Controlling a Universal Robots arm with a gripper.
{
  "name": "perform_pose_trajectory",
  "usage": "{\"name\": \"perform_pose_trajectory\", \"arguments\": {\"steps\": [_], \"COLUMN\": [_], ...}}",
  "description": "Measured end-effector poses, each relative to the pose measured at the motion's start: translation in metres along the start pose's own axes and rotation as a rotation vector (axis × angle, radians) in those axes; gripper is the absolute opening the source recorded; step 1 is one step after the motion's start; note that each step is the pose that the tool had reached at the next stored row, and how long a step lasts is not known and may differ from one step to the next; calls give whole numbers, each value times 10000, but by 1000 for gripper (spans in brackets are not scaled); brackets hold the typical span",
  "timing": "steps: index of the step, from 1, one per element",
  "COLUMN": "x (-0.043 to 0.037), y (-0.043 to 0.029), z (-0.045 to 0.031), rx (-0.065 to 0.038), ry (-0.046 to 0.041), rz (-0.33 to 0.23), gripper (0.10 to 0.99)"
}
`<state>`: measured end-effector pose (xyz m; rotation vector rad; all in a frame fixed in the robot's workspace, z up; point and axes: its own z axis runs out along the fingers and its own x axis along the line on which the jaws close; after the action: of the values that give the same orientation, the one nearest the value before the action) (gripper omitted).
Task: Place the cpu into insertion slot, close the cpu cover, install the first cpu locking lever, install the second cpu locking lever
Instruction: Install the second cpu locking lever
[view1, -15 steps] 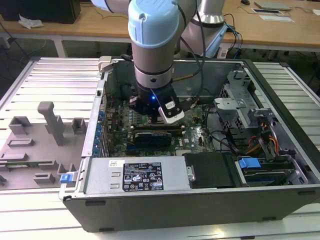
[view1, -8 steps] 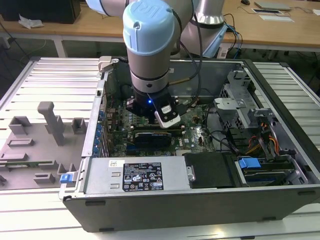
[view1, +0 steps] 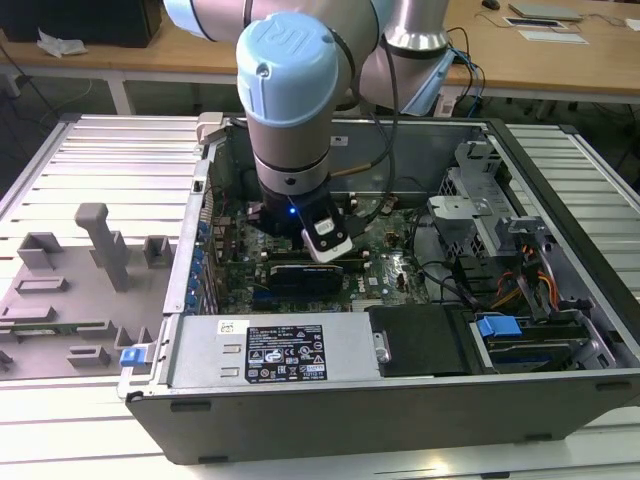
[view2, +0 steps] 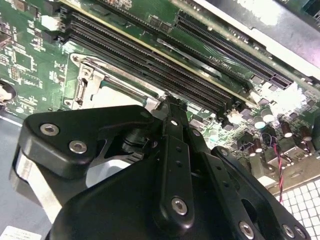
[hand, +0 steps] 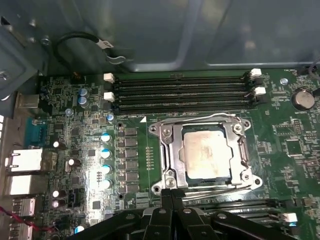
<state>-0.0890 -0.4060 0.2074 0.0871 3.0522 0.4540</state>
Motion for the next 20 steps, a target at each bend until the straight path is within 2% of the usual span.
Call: {"name": "perform_pose_trajectory", "arguments": {"steps": [3, 5, 11, 20], "x": [36, 44, 66, 88], "y": [-9, -17, -26, -17], "z": [21, 47, 102, 136], "rx": [-67, -178, -349, -372], "ry": [4, 8, 16, 18], "rz": [3, 11, 22, 23], "gripper": [106, 106, 106, 106]}}
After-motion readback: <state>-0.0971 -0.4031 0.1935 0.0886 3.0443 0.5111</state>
